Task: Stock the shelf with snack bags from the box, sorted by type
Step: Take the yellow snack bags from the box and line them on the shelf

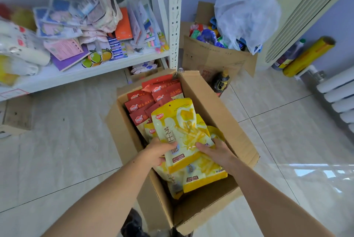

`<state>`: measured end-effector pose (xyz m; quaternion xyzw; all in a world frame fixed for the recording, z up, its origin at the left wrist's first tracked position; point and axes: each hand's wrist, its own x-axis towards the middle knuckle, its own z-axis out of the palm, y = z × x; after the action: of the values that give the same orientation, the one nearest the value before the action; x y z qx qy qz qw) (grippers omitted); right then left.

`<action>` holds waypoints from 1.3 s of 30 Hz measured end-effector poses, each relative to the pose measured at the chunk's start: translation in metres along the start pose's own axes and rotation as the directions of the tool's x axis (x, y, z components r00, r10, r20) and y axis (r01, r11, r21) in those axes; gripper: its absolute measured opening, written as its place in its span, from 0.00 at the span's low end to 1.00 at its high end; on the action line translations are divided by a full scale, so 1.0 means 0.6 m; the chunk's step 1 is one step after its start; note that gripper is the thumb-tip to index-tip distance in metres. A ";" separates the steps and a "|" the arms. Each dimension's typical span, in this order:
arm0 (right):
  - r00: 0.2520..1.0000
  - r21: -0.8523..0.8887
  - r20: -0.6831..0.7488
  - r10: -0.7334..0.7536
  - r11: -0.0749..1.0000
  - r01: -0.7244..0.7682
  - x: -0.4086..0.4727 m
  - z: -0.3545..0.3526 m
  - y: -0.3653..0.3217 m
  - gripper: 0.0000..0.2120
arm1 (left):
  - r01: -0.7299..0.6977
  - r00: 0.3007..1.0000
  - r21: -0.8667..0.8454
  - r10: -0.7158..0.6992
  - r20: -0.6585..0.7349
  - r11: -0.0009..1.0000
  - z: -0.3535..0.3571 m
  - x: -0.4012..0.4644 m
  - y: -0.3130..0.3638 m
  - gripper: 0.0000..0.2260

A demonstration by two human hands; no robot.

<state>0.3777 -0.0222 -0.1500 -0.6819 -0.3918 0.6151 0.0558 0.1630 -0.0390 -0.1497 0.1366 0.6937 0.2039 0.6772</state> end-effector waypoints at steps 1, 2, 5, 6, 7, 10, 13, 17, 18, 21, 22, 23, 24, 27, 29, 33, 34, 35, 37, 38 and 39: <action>1.000 -0.001 0.001 -0.031 1.000 0.031 -0.019 -0.006 -0.021 0.28 | -0.020 0.999 -0.031 0.021 0.026 0.999 -0.003 -0.019 0.016 0.14; 0.999 0.002 -0.007 -0.054 0.999 0.054 -0.039 -0.013 -0.043 0.21 | -0.030 0.998 -0.064 0.033 0.045 0.997 -0.005 -0.038 0.033 0.15; 0.989 -0.005 -0.025 -0.148 0.989 0.148 -0.096 -0.028 -0.113 0.14 | -0.031 0.997 -0.166 0.043 0.067 0.986 -0.018 -0.098 0.088 0.18; 0.982 0.006 -0.034 -0.183 0.983 0.184 -0.113 -0.031 -0.135 0.13 | -0.043 0.996 -0.190 0.056 0.068 0.981 -0.024 -0.118 0.105 0.19; 0.977 0.007 -0.038 -0.211 0.977 0.211 -0.129 -0.035 -0.157 0.13 | -0.062 0.995 -0.202 0.075 0.059 0.978 -0.031 -0.137 0.121 0.21; 0.967 0.012 -0.015 -0.256 0.967 0.256 -0.183 -0.041 -0.220 0.22 | -0.133 0.990 -0.209 0.142 0.027 0.969 -0.052 -0.200 0.161 0.20; 0.953 0.040 -0.008 -0.304 0.952 0.304 -0.232 -0.040 -0.275 0.23 | -0.224 0.972 -0.236 0.234 0.013 0.946 -0.075 -0.262 0.195 0.17; 0.937 0.070 -0.054 -0.344 0.935 0.347 -0.251 -0.031 -0.328 0.30 | -0.321 0.939 -0.347 0.343 0.002 0.881 -0.113 -0.335 0.228 0.21; 0.940 0.068 -0.063 -0.334 0.939 0.338 -0.253 -0.026 -0.341 0.30 | -0.344 0.930 -0.373 0.368 -0.007 0.862 -0.124 -0.354 0.234 0.24; 0.938 0.070 -0.061 -0.342 0.936 0.346 -0.307 0.000 -0.397 0.25 | -0.408 0.903 -0.391 0.429 -0.039 0.825 -0.154 -0.413 0.251 0.26; 0.929 0.067 -0.060 -0.366 0.927 0.369 -0.328 0.011 -0.416 0.22 | -0.429 0.893 -0.397 0.447 -0.051 0.812 -0.168 -0.430 0.257 0.25; 0.916 0.062 -0.065 -0.396 0.915 0.399 -0.347 0.021 -0.436 0.20 | -0.450 0.883 -0.404 0.465 -0.066 0.797 -0.183 -0.446 0.265 0.24; 0.900 0.049 -0.070 -0.430 0.900 0.434 -0.365 0.031 -0.456 0.20 | -0.470 0.872 -0.410 0.482 -0.083 0.782 -0.199 -0.460 0.273 0.22; 0.855 0.025 -0.073 -0.513 0.856 0.516 -0.399 0.069 -0.516 0.21 | -0.532 0.837 -0.404 0.534 -0.118 0.744 -0.256 -0.499 0.299 0.19; 0.835 0.033 -0.074 -0.546 0.835 0.549 -0.416 0.100 -0.555 0.21 | -0.567 0.813 -0.405 0.565 -0.137 0.717 -0.300 -0.522 0.316 0.18; 0.805 0.123 -0.113 -0.583 0.796 0.593 -0.440 0.170 -0.637 0.20 | -0.626 0.774 -0.367 0.608 -0.178 0.689 -0.402 -0.566 0.347 0.15; 0.803 0.130 -0.122 -0.583 0.793 0.595 -0.444 0.188 -0.658 0.22 | -0.641 0.761 -0.356 0.622 -0.183 0.680 -0.431 -0.575 0.354 0.14; 0.804 0.122 -0.136 -0.579 0.796 0.593 -0.443 0.205 -0.678 0.25 | -0.652 0.752 -0.345 0.633 -0.185 0.675 -0.461 -0.583 0.362 0.13; 0.791 0.115 -0.169 -0.587 0.786 0.608 -0.451 0.242 -0.719 0.26 | -0.668 0.740 -0.324 0.643 -0.196 0.670 -0.523 -0.597 0.377 0.12; 0.775 0.112 -0.193 -0.601 0.772 0.626 -0.454 0.262 -0.739 0.24 | -0.679 0.731 -0.312 0.650 -0.208 0.665 -0.554 -0.603 0.385 0.12; 0.757 0.104 -0.219 -0.616 0.757 0.645 -0.456 0.280 -0.758 0.21 | -0.693 0.719 -0.294 0.659 -0.222 0.658 -0.586 -0.608 0.393 0.12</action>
<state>0.0350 0.0571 0.2819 -0.5520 -0.5378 0.5307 0.3528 -0.1904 -0.0361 0.2829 0.2495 0.5753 0.5694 0.5315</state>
